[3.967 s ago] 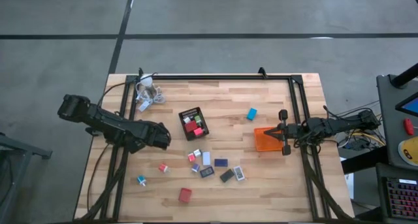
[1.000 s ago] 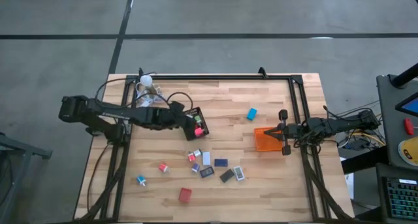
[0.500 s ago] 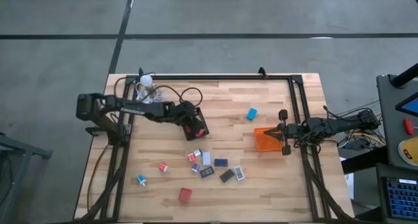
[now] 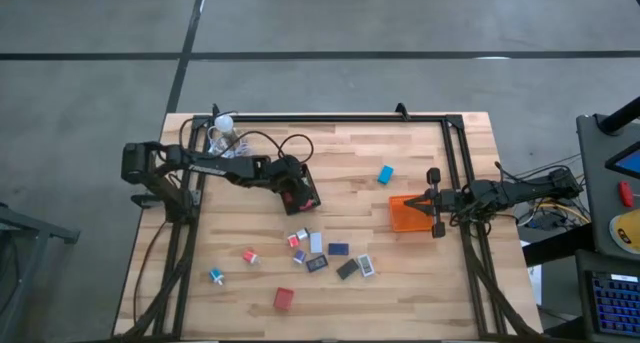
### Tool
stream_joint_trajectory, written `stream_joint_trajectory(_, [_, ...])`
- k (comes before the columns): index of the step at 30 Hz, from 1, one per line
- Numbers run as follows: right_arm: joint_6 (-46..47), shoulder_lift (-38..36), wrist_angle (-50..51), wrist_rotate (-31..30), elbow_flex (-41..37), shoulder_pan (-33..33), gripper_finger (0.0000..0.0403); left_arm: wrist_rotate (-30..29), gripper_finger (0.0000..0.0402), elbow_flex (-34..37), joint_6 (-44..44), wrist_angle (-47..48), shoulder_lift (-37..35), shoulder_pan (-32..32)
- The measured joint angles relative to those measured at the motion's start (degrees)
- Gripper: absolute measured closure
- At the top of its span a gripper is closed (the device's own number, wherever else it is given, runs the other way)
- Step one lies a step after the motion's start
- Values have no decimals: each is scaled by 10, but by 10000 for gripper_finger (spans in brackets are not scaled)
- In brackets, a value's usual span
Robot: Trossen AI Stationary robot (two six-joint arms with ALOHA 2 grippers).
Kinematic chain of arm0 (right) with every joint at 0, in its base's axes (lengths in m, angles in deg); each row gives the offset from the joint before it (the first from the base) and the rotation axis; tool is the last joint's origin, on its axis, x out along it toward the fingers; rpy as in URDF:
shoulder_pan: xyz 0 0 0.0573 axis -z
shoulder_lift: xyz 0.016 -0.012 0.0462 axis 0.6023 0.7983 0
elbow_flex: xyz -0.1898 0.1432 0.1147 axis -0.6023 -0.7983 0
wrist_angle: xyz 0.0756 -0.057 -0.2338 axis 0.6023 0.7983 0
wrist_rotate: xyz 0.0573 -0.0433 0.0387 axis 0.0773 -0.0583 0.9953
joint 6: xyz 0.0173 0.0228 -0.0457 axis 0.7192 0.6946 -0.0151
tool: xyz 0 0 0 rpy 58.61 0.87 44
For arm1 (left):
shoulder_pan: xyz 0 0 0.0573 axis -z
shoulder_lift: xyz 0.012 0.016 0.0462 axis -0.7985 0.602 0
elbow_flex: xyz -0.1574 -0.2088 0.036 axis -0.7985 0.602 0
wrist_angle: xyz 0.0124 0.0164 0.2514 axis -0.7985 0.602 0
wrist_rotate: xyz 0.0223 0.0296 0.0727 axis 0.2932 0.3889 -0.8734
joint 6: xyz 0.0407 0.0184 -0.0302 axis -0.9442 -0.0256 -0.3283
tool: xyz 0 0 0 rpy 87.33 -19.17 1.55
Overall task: Pick & Place Office items
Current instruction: Put the green charger adapter in the black bin, then put the left pink charger adapter in the black bin
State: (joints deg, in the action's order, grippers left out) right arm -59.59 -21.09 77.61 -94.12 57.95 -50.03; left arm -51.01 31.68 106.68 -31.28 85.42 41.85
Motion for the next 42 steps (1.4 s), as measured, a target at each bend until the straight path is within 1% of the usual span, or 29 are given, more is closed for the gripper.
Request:
stream_joint_trajectory(7, [0, 0, 0, 0, 0, 0, 394, 0, 178, 1, 2, 0, 0, 0])
stream_joint_trajectory(11, [0, 0, 0, 0, 0, 0, 394, 0, 162, 1, 8, 1, 0, 0])
stream_joint_trajectory(14, [0, 0, 0, 0, 0, 0, 394, 0, 160, 0, 17, 1, -4, 0])
stream_joint_trajectory(20, [0, 0, 0, 0, 0, 0, 394, 0, 162, -11, 6, 0, -21, 1])
stream_joint_trajectory(31, [0, 0, 0, 0, 0, 0, 394, -1, 163, -29, -9, 0, -24, 3])
stream_joint_trajectory(37, [0, 0, 0, 0, 0, 0, 394, -46, 163, -50, -26, -6, -24, 27])
stream_joint_trajectory(42, [0, 0, 0, 0, 0, 0, 394, -74, 163, -61, -54, -7, -28, 71])
